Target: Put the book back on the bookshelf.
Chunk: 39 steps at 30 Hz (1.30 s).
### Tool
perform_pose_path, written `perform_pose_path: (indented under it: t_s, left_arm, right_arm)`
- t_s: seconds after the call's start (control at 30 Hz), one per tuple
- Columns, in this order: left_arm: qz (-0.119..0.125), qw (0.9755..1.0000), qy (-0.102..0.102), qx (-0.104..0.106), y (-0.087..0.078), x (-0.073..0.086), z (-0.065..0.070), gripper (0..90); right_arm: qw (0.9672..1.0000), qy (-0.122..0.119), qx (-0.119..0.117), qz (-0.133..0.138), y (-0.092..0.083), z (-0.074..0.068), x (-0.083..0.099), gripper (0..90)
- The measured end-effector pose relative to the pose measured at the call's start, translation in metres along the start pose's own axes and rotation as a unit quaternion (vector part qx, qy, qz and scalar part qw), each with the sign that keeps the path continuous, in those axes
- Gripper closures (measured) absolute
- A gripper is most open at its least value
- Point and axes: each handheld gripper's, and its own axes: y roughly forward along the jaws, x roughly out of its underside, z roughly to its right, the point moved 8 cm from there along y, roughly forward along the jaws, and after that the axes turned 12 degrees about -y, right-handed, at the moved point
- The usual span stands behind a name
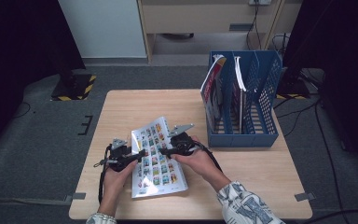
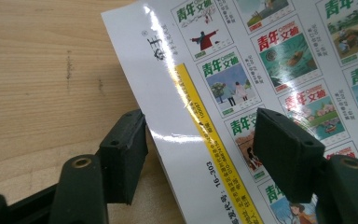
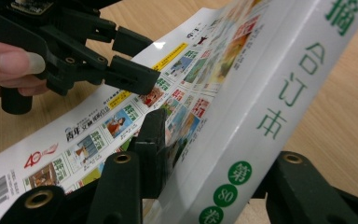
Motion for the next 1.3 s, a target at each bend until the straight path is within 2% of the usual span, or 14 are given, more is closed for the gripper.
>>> perform_pose_path:
  t_s: [0.2,0.33,0.43,0.53,0.63,0.73,0.77,0.87,1.03,1.17,1.2,1.3]
  left_arm:
    - [0.003,0.9999,-0.006,0.010,-0.002,-0.002,-0.001,29.8]
    - [0.004,1.0000,-0.003,0.007,-0.001,-0.001,-0.004,22.9]
    - [-0.005,0.9998,-0.005,0.016,0.000,0.001,-0.003,19.3]
    - [-0.008,0.9998,-0.003,0.015,0.001,0.002,-0.003,15.5]
    - [-0.021,0.9990,-0.020,0.033,0.003,0.004,-0.003,14.2]
    - [-0.034,0.9973,-0.029,0.058,0.004,0.007,0.001,16.8]
    - [-0.034,0.9973,-0.029,0.058,0.004,0.007,0.001,18.2]
    - [-0.036,0.9959,-0.032,0.077,0.005,0.007,0.003,22.0]
    - [-0.035,0.9949,-0.041,0.086,0.002,0.006,-0.002,29.5]
    - [-0.031,0.9944,-0.048,0.090,-0.001,0.004,-0.006,45.6]
    - [-0.031,0.9944,-0.048,0.089,-0.001,0.003,-0.007,45.6]
    - [-0.028,0.9956,-0.042,0.079,-0.001,0.004,-0.006,58.5]
  right_arm:
    - [0.9999,-0.007,0.004,0.013,-0.004,0.001,-0.006,63.6]
    - [0.9997,-0.009,0.005,0.021,-0.005,-0.001,-0.010,65.1]
    - [0.9996,-0.010,0.008,0.026,-0.005,-0.002,-0.011,65.9]
    - [0.9994,-0.013,0.009,0.030,-0.006,-0.001,-0.013,66.2]
    - [0.9989,-0.014,0.016,0.041,-0.008,0.000,-0.016,67.2]
    - [0.9984,-0.016,0.021,0.049,-0.010,0.001,-0.018,67.9]
    - [0.9984,-0.016,0.021,0.049,-0.010,0.001,-0.018,67.9]
    - [0.9975,-0.018,0.027,0.063,-0.012,0.002,-0.021,68.7]
    - [0.9970,-0.020,0.026,0.070,-0.014,0.001,-0.022,69.3]
    - [0.9965,-0.021,0.024,0.077,-0.015,0.001,-0.023,69.9]
    - [0.9962,-0.021,0.023,0.081,-0.015,0.001,-0.024,70.3]
    - [0.9949,-0.022,0.027,0.095,-0.018,0.003,-0.026,71.1]
